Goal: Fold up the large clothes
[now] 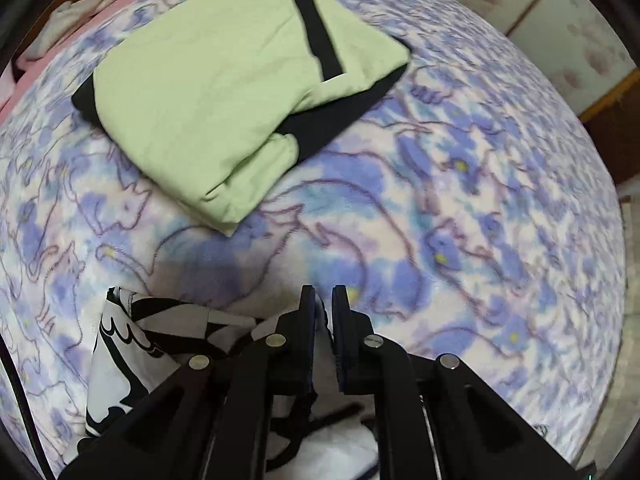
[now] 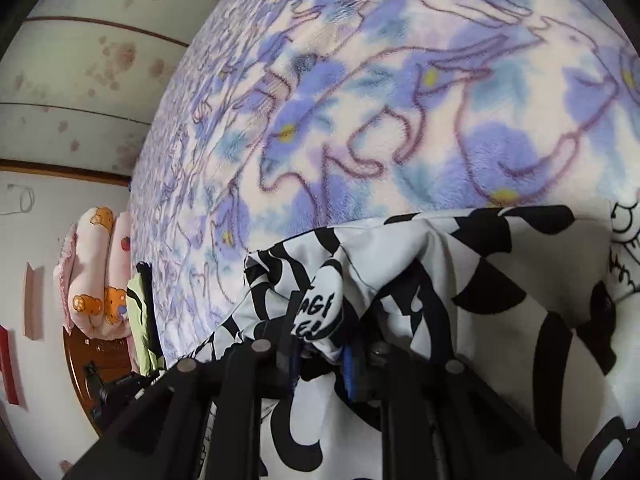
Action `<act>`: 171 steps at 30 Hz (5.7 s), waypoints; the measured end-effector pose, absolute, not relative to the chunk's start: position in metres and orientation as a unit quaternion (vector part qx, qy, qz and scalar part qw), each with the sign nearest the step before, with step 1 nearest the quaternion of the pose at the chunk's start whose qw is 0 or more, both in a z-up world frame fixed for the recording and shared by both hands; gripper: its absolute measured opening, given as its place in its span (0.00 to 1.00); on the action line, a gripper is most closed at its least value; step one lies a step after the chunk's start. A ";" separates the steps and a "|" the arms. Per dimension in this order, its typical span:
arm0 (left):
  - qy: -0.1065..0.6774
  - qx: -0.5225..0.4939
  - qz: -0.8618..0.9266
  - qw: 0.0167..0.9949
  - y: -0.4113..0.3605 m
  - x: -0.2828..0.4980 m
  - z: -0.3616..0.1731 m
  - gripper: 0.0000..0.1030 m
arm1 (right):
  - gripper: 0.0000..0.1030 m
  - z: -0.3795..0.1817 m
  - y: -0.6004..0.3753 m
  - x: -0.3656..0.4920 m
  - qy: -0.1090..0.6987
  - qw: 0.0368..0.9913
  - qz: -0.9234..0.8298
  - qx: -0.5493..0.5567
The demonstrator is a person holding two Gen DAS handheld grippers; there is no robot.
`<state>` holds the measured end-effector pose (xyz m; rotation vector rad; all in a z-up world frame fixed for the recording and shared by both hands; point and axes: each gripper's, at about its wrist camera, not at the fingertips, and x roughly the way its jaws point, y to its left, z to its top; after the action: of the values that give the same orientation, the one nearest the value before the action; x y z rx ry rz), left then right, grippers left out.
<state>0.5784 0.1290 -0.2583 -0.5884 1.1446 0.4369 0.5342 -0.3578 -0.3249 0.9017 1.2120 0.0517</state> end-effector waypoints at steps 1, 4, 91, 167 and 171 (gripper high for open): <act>0.524 -0.270 0.198 0.783 0.129 0.575 -0.250 0.06 | 0.16 -0.320 -0.357 0.536 0.561 0.725 0.017 0.400; 0.500 -0.267 0.199 0.800 0.129 0.564 -0.218 0.06 | 0.19 -0.298 -0.349 0.542 0.579 0.731 0.004 0.361; 0.539 -0.022 0.112 0.835 0.098 0.302 -0.215 0.55 | 0.32 -0.216 -0.348 0.302 0.508 0.857 -0.070 0.053; 0.537 -0.140 0.074 0.828 0.065 0.490 -0.297 0.01 | 0.00 -0.292 -0.283 0.464 0.497 0.856 0.107 0.088; 0.541 -0.134 0.080 0.826 0.077 0.479 -0.295 0.01 | 0.00 -0.299 -0.323 0.464 0.505 0.855 0.048 0.103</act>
<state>0.4789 0.0774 -0.2946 -0.2844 1.1491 0.1701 0.4639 -0.3231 -0.2990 0.2164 1.0627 0.1012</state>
